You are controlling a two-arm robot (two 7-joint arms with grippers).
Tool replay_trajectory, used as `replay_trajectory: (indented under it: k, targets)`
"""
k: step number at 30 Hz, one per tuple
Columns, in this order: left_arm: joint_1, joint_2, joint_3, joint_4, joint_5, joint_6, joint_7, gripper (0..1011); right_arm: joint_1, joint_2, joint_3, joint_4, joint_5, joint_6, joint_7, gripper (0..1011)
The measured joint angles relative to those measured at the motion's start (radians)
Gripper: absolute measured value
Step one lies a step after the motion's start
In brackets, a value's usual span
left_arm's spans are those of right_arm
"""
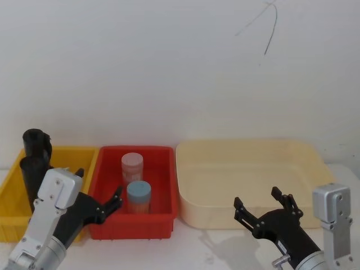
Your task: Pick up the garbage bag with the one hand and transfer it to the other hand.
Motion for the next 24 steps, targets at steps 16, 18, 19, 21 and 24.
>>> replay_trajectory:
  k: [16, 18, 19, 21, 24]
  targets:
    - [0.000, 0.000, 0.000, 0.000, 0.000, 0.000, 0.000, 1000, 0.000, 0.000, 0.000, 0.000, 0.000, 0.000, 0.000, 1000]
    - [0.000, 0.000, 0.000, 0.000, 0.000, 0.000, 0.000, 1000, 0.000, 0.000, 0.000, 0.000, 0.000, 0.000, 0.000, 1000]
    - [0.000, 0.000, 0.000, 0.000, 0.000, 0.000, 0.000, 1000, 0.000, 0.000, 0.000, 0.000, 0.000, 0.000, 0.000, 1000]
    - [0.000, 0.000, 0.000, 0.000, 0.000, 0.000, 0.000, 1001, 0.000, 0.000, 0.000, 0.000, 0.000, 0.000, 0.000, 1000]
    - [0.000, 0.000, 0.000, 0.000, 0.000, 0.000, 0.000, 1000, 0.000, 0.000, 0.000, 0.000, 0.000, 0.000, 0.000, 1000]
